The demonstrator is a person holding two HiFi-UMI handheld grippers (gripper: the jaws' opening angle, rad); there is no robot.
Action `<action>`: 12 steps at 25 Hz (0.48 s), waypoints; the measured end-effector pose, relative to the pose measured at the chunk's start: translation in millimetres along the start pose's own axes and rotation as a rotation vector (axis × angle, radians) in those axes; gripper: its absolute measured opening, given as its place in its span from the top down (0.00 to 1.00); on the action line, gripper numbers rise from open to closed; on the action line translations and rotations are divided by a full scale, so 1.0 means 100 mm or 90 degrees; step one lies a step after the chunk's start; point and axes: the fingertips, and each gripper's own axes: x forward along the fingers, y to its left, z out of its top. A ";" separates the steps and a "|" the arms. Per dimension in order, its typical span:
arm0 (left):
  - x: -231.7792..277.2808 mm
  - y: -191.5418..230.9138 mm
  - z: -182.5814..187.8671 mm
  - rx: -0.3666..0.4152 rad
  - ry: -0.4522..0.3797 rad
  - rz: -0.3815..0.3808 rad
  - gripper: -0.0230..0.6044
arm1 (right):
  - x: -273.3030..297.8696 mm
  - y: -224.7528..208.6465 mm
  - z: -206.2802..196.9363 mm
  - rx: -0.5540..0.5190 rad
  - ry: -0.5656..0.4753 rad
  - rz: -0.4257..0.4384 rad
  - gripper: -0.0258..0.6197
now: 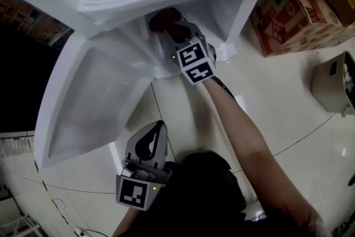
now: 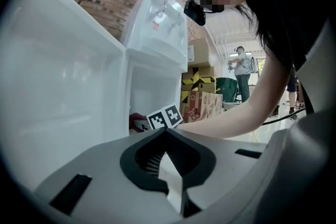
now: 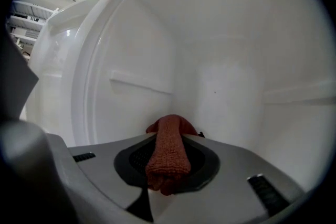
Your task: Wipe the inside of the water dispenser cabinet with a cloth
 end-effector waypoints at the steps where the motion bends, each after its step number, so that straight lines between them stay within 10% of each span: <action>1: -0.01 0.01 -0.01 -0.001 0.002 0.002 1.00 | 0.03 0.05 -0.02 -0.006 0.010 0.010 0.84; 5: -0.03 0.07 0.01 -0.004 -0.003 0.015 1.00 | 0.09 0.11 -0.32 -0.045 0.066 0.021 0.84; 12: -0.04 0.09 0.02 -0.011 -0.011 0.020 1.00 | -0.23 -0.56 -0.48 -0.031 0.112 -0.122 0.84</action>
